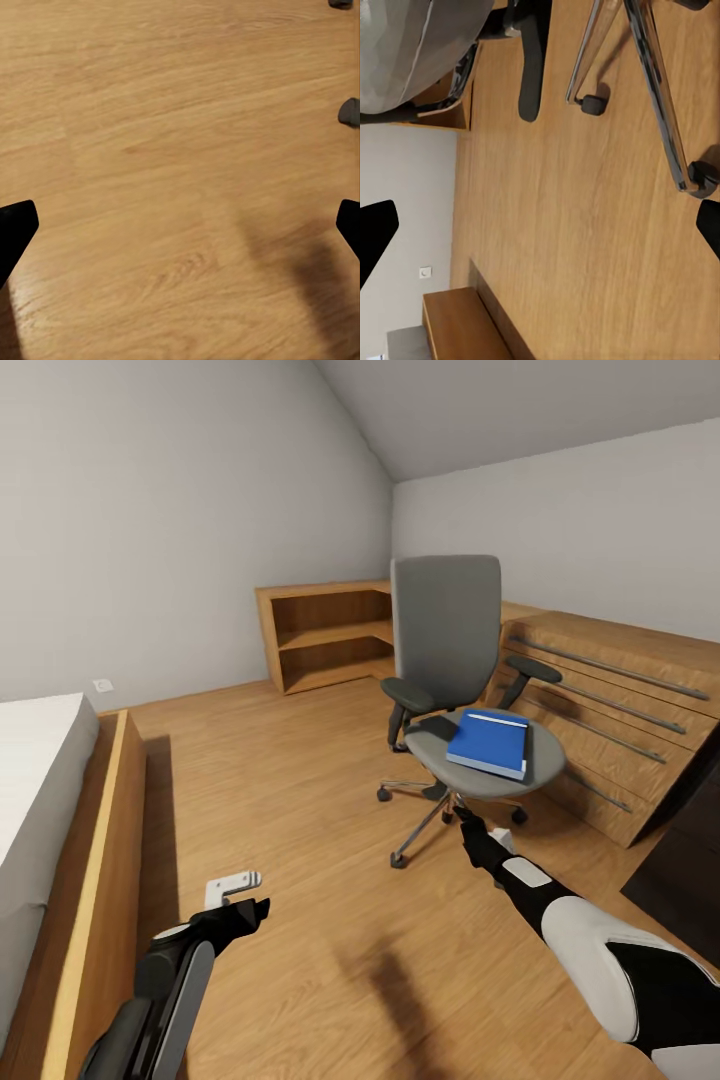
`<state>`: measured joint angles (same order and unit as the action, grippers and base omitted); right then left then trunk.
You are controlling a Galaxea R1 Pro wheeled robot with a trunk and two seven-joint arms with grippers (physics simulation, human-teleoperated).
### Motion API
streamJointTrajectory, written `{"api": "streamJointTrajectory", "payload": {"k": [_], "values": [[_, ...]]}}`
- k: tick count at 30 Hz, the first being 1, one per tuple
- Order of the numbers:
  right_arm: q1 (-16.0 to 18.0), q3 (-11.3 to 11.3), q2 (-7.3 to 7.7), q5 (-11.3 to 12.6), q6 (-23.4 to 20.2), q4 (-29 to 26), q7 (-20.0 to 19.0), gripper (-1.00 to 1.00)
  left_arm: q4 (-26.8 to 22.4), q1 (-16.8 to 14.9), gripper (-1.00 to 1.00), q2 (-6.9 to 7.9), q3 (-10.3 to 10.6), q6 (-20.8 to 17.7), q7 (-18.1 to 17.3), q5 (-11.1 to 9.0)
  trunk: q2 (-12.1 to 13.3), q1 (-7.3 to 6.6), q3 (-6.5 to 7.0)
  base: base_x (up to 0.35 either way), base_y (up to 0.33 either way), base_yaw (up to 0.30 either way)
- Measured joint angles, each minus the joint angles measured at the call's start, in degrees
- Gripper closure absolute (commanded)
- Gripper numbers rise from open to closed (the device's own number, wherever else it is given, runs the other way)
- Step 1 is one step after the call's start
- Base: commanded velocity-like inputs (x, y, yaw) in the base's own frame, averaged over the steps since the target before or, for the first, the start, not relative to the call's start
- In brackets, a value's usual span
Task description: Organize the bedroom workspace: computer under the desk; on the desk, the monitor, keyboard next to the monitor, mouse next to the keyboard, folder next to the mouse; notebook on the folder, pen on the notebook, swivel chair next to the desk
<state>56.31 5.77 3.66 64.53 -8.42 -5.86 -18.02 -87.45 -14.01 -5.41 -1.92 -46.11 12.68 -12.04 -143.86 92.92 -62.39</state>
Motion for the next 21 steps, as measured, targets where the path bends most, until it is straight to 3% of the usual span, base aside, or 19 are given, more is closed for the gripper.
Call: {"api": "streamJointTrajectory", "payload": {"k": [7, 17, 18, 21], "values": [[0.0, 0.0, -0.03, 0.0, 0.1, 0.0, 0.0, -1.00, 0.0, 0.0, -1.00, -0.03, 0.5, 0.0, 0.0, 0.0, 0.0, 0.00, 0.00, 0.013, -0.009, 0.000], [0.0, 0.1, 0.04, 0.0, 0.1, 0.0, 0.0, -1.00, 1.1, 0.0, -1.00, -0.02, 1.7, 0.0, 0.0, 0.1, 0.0, -0.03, 0.00, 0.243, -0.100, 0.000], [0.0, -0.9, 0.04, -0.1, 0.1, 0.1, 0.1, -1.00, 1.1, 0.0, -1.00, -0.03, 1.9, 0.0, -0.1, 0.1, 0.0, -0.03, 0.00, 0.162, -0.069, 0.000], [0.0, 0.1, 0.10, 0.0, 0.1, 0.0, 0.1, -1.00, 1.6, 0.0, -1.00, -0.04, 2.3, 0.1, -0.1, 0.1, 0.0, -0.01, 0.00, 0.071, -0.030, 0.000]]}}
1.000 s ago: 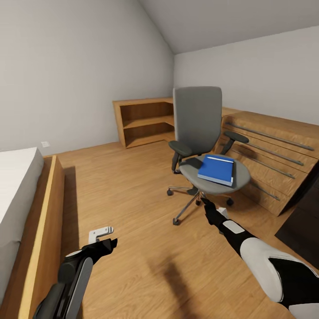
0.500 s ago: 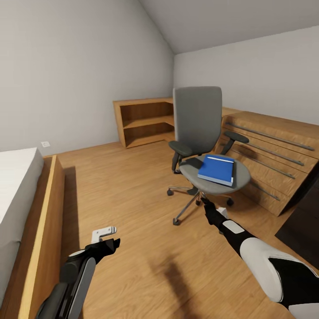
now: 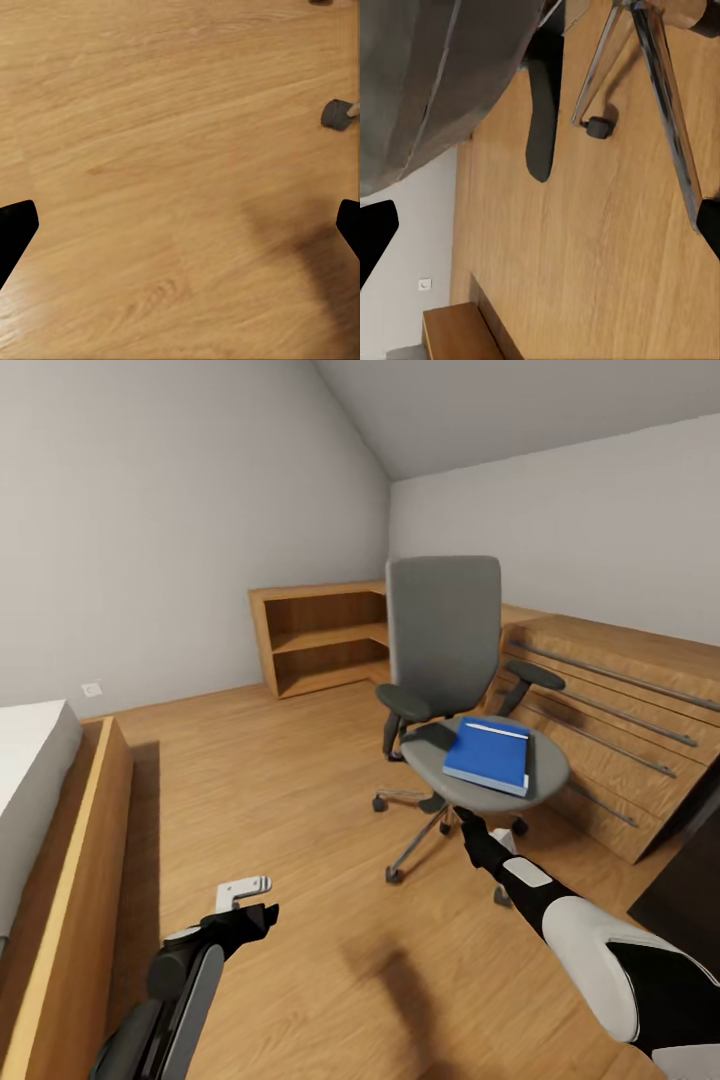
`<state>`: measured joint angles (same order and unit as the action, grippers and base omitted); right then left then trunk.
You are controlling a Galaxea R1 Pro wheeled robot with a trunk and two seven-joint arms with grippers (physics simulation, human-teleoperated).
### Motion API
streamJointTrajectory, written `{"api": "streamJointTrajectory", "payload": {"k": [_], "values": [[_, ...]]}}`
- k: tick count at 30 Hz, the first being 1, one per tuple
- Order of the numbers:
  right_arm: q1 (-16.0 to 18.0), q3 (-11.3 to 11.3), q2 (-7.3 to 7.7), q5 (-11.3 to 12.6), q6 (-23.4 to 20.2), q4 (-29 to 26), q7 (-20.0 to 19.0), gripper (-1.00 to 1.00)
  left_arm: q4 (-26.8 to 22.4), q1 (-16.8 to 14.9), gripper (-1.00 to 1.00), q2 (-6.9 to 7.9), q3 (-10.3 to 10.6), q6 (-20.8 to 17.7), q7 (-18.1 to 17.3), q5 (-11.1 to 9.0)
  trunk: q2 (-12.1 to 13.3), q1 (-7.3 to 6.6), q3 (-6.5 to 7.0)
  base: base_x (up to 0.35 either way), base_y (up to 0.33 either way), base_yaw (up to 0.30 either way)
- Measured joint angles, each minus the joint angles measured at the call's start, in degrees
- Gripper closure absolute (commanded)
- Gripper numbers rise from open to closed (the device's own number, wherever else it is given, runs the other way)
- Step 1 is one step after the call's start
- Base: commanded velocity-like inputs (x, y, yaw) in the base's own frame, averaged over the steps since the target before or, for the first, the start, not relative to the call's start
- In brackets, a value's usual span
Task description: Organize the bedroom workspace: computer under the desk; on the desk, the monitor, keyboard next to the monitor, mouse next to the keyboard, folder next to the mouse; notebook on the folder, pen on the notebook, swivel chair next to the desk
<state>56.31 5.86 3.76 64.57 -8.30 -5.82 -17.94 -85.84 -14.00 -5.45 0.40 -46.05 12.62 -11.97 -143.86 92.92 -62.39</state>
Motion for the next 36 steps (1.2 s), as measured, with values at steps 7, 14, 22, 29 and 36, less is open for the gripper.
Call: {"api": "streamJointTrajectory", "payload": {"k": [7, 14, 22, 29, 36], "values": [[0.0, 0.0, 0.01, 0.0, 0.0, 0.0, 0.0, -1.00, 0.2, 0.0, -1.00, 0.00, 0.2, 0.1, 0.1, 0.0, 0.0, -0.01, 0.00, 0.056, -0.004, 0.000], [0.0, 0.0, 0.01, 0.0, 0.0, 0.0, 0.0, -1.00, 0.3, 0.0, -1.00, 0.06, 0.2, 0.1, 0.1, 0.0, 0.0, -0.02, 0.00, 0.253, 0.000, 0.000], [0.0, -0.3, 0.01, -0.1, 0.0, 0.0, 0.0, -1.00, 0.3, 0.0, -1.00, 0.02, 0.2, 0.1, 0.1, 0.0, 0.0, -0.01, 0.00, 0.199, 0.000, 0.000], [0.0, -0.3, 0.01, -0.1, 0.1, 0.0, -0.1, -1.00, 0.3, 0.0, -1.00, 0.02, 0.2, 0.1, 0.0, 0.0, 0.0, -0.01, 0.00, 0.199, 0.000, 0.000], [0.0, 0.0, 0.02, -0.1, 0.1, 0.0, -0.1, -1.00, 0.3, 0.0, -1.00, 0.08, 0.2, 0.1, 0.1, 0.0, 0.0, 0.01, 0.00, 0.036, 0.000, 0.000]]}}
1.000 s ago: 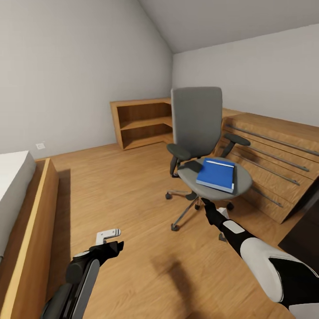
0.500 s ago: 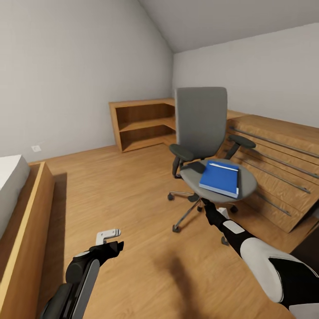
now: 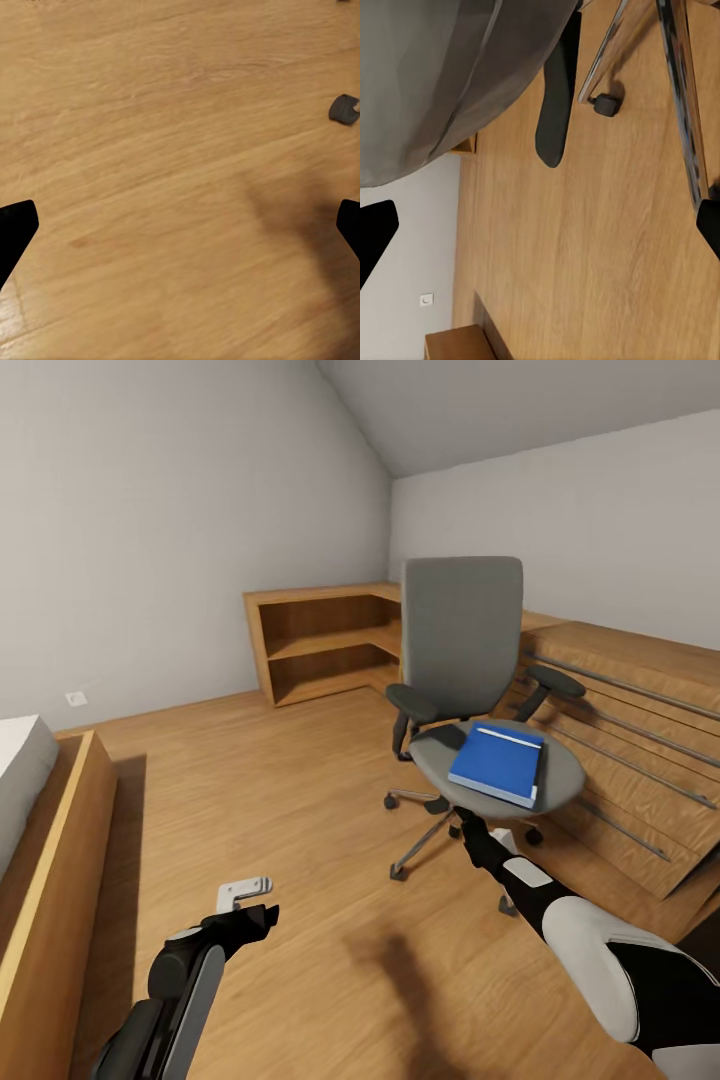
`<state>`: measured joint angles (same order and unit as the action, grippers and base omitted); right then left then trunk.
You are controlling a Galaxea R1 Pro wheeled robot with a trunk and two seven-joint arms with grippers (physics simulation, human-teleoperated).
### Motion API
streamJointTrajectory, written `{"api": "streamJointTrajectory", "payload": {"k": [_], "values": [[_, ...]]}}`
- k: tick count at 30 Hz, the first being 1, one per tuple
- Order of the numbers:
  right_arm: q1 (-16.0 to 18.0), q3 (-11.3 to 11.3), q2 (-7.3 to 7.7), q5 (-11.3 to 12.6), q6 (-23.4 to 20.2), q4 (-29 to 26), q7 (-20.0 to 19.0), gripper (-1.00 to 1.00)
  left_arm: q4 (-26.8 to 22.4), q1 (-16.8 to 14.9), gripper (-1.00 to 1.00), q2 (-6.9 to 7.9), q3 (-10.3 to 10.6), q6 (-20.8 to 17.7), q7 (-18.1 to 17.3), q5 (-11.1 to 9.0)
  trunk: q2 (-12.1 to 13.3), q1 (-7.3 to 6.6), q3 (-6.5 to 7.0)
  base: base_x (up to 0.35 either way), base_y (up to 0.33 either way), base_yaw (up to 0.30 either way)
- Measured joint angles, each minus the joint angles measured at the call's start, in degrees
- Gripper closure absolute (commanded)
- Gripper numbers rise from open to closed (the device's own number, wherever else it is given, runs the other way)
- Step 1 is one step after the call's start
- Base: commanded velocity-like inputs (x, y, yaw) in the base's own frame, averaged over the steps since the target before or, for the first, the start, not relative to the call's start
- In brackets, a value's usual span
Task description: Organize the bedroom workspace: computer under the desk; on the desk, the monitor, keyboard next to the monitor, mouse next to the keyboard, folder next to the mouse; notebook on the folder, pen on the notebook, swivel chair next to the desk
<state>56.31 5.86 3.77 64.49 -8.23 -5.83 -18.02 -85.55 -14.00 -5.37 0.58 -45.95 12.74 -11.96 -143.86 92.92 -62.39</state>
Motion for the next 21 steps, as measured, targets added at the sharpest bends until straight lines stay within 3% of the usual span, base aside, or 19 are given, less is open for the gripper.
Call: {"api": "streamJointTrajectory", "payload": {"k": [11, 21], "values": [[0.0, 0.0, 0.00, 0.0, 0.0, 0.0, 0.0, -1.00, 0.0, 0.0, -1.00, 0.01, 0.0, 0.0, 0.0, 0.0, 0.0, 0.00, 0.00, -0.007, 0.000, 0.000], [0.0, 0.0, 0.00, 0.0, 0.0, 0.0, 0.0, -1.00, 0.0, 0.0, -1.00, 0.01, 0.0, 0.0, 0.0, 0.0, 0.0, 0.01, 0.00, -0.193, 0.000, 0.000]]}}
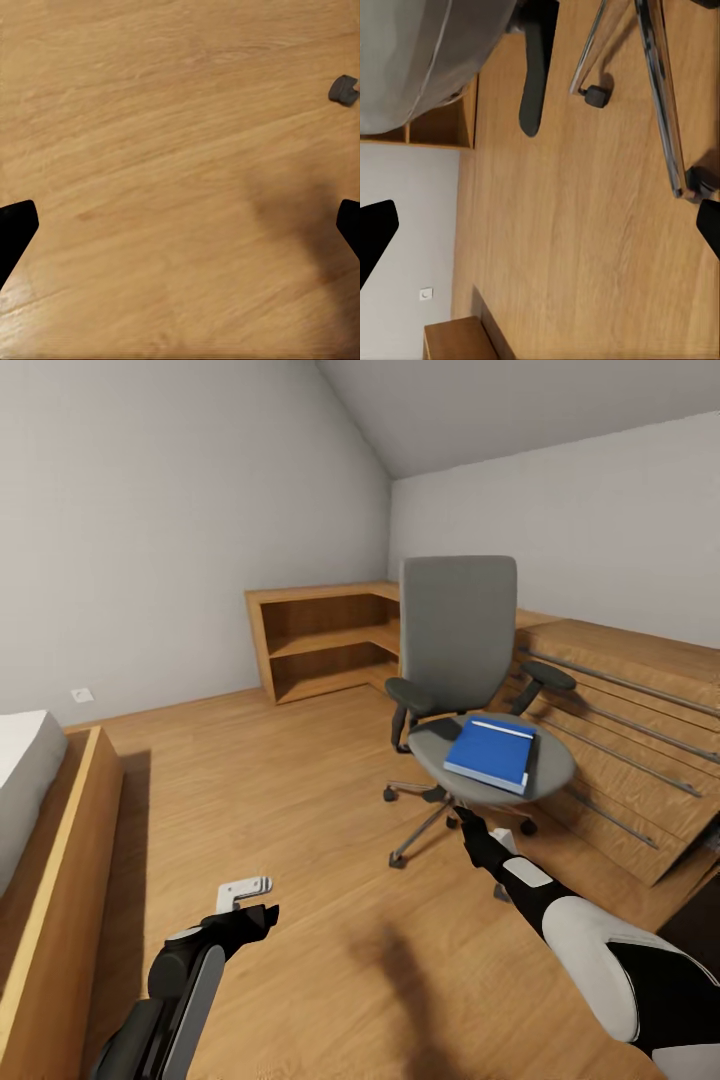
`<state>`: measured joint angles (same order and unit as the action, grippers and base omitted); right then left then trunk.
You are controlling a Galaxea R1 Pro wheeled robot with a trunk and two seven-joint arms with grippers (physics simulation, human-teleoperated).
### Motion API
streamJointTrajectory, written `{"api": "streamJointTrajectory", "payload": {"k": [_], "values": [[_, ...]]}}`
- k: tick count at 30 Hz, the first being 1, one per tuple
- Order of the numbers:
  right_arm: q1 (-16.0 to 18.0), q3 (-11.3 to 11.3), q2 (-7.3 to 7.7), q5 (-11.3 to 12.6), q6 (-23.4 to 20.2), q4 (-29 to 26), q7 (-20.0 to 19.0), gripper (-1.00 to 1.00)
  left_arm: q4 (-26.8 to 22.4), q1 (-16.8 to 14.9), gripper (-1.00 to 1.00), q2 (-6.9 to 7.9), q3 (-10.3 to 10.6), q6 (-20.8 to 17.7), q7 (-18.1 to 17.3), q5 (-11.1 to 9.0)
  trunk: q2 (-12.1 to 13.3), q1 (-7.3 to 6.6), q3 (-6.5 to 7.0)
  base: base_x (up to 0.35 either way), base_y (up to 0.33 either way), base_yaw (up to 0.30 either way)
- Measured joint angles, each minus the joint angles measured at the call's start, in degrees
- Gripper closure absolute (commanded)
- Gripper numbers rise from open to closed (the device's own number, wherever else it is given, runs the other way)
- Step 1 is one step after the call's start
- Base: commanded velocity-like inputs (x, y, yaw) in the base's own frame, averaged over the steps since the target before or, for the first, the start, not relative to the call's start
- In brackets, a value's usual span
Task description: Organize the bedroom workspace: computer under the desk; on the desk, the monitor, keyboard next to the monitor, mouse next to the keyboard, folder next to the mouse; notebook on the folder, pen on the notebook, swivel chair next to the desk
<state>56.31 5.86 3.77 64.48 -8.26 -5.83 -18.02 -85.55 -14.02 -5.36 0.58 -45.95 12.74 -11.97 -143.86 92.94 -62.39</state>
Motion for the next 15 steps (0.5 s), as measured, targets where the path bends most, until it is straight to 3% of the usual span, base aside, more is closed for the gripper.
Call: {"api": "streamJointTrajectory", "payload": {"k": [6, 15], "values": [[0.0, 0.0, 0.00, 0.0, 0.1, 0.0, 0.0, -1.00, 0.0, 0.0, -1.00, 0.00, 0.0, 0.0, 0.0, 0.0, 0.0, 0.00, 0.00, -0.086, 0.000, 0.000], [0.0, -0.1, -0.04, 0.0, 0.1, 0.0, 0.1, -1.00, 0.0, 0.0, -1.00, 0.07, -0.1, 0.0, 0.0, 0.0, 0.0, 0.01, 0.00, -0.241, 0.000, 0.000]]}}
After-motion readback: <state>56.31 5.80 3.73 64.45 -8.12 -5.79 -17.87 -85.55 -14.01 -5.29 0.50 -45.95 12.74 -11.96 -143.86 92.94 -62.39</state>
